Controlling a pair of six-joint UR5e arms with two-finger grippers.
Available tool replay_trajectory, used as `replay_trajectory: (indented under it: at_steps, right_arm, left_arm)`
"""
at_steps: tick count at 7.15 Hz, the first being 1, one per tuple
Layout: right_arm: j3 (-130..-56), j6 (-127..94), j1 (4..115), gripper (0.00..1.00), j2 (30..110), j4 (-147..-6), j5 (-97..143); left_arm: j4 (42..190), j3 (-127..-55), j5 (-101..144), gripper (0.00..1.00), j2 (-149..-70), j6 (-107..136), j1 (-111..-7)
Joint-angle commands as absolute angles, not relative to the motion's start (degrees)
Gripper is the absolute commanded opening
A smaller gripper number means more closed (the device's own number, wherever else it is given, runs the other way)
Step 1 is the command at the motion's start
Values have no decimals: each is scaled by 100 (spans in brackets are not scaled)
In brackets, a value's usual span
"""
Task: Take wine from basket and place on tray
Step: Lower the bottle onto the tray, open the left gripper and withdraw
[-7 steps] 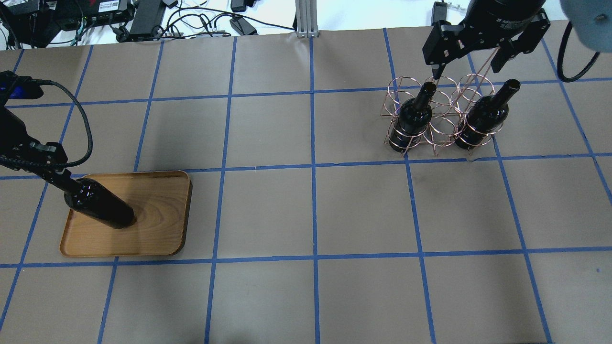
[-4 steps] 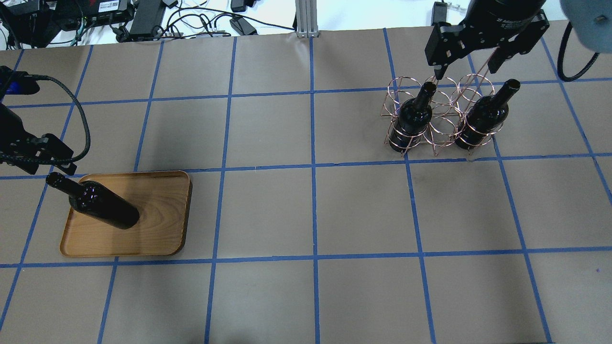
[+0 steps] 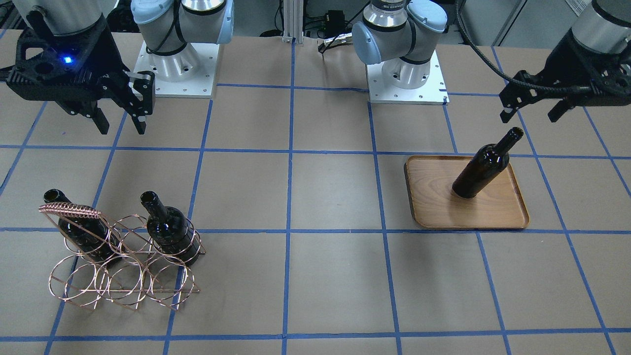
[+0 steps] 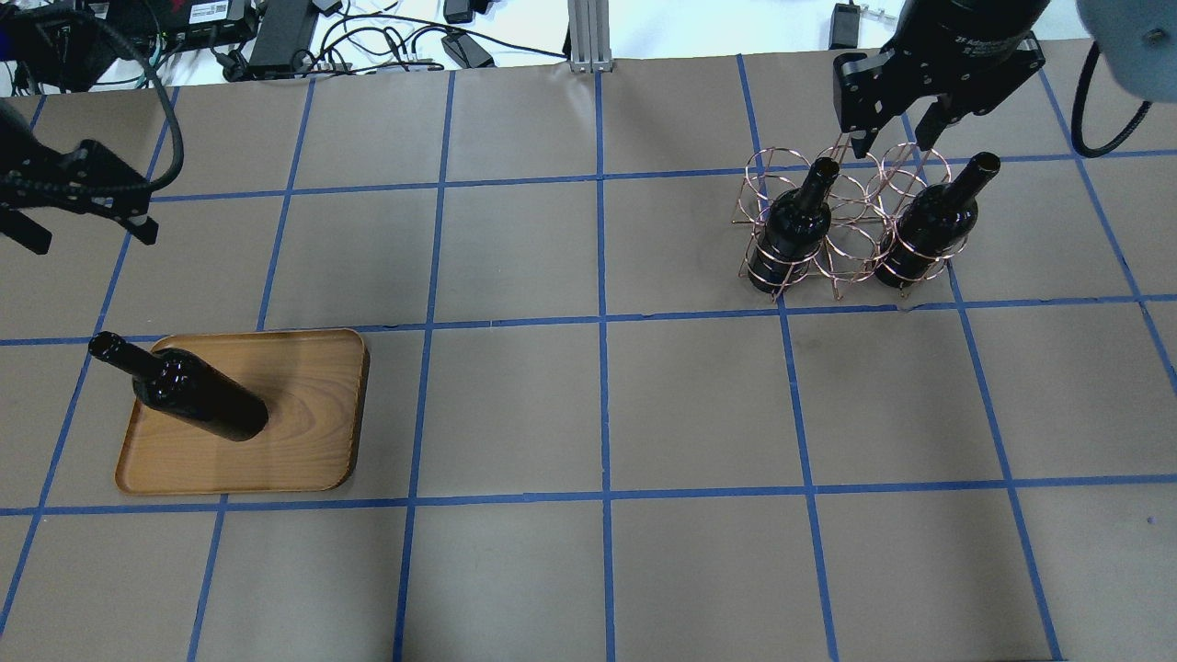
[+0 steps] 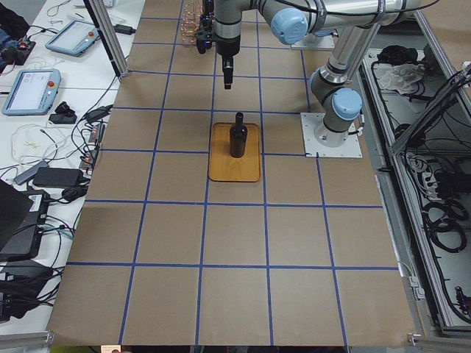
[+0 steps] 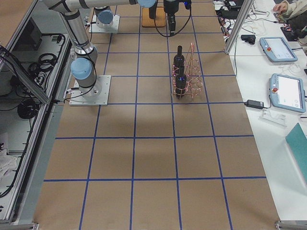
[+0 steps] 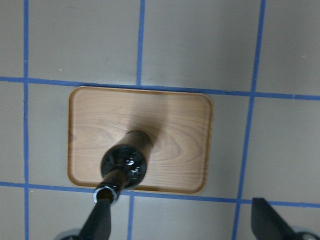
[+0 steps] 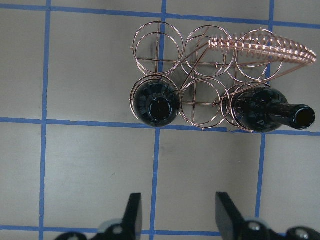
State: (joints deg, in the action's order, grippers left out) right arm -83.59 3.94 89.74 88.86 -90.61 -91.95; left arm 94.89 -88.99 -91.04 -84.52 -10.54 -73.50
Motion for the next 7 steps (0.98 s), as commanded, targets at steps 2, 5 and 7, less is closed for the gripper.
replay_trajectory:
  at_steps: [2, 5, 7]
  right_arm:
    - [-8358, 396, 8974, 2, 8903, -8904, -9202]
    - [-8358, 317, 8991, 61, 8895, -8877, -9185]
    - [-8358, 299, 8991, 99, 8886, -8929, -9132]
  left_arm:
    - [10081, -8517, -9079, 100, -8560, 675, -8873]
    - [10072, -8482, -9070, 100, -8692, 1160, -9210]
    - [10037, -8473, -9088, 100, -8719, 1151, -9229]
